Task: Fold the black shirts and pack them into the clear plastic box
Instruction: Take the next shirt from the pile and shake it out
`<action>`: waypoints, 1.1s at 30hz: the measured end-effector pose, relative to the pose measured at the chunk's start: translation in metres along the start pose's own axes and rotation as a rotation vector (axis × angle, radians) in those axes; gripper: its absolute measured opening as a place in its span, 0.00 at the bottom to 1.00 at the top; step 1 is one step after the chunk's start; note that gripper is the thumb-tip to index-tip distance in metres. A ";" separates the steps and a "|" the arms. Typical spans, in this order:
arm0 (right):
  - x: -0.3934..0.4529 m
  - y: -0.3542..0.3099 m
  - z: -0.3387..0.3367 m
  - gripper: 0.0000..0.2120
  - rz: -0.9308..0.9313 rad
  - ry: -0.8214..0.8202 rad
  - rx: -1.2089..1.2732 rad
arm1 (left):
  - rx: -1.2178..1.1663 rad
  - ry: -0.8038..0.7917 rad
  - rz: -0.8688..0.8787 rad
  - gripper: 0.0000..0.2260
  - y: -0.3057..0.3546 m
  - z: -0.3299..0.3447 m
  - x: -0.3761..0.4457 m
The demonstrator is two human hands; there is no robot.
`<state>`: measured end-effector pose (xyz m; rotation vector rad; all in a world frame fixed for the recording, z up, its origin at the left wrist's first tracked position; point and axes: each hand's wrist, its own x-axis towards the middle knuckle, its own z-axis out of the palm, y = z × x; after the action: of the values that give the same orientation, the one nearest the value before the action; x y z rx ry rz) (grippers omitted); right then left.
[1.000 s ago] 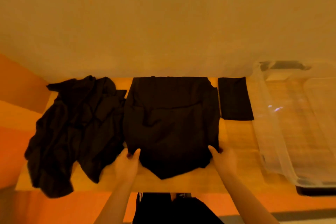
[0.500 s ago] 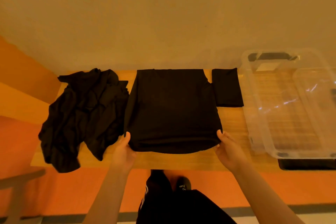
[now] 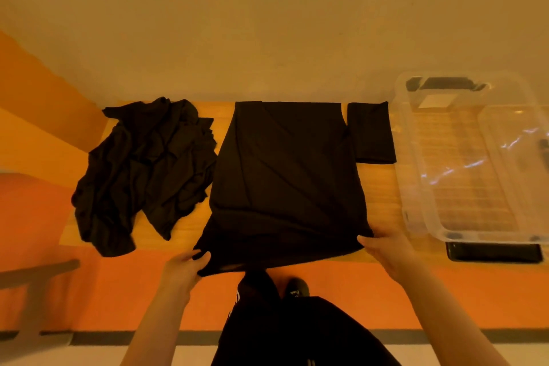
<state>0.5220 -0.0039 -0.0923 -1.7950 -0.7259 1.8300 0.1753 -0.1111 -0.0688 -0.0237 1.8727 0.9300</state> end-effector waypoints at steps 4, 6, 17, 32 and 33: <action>0.000 0.014 0.000 0.09 -0.028 0.267 -0.328 | 0.146 -0.046 -0.077 0.17 -0.017 -0.006 -0.007; -0.008 0.020 0.000 0.12 -0.094 0.318 -0.272 | 0.146 -0.075 -0.078 0.16 -0.022 -0.008 -0.013; -0.030 0.035 0.018 0.17 -0.074 -0.087 0.020 | -0.165 -0.232 -0.186 0.07 -0.029 -0.002 -0.031; -0.039 0.017 0.009 0.14 -0.346 0.419 -0.676 | 0.858 0.110 0.304 0.11 -0.033 0.000 0.000; -0.031 0.004 0.018 0.17 -0.413 0.407 -0.722 | 0.830 0.115 0.457 0.09 -0.021 0.009 0.000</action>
<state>0.5049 -0.0284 -0.0717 -2.1230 -1.5731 0.9362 0.1907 -0.1203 -0.0829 0.8949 2.2899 0.3728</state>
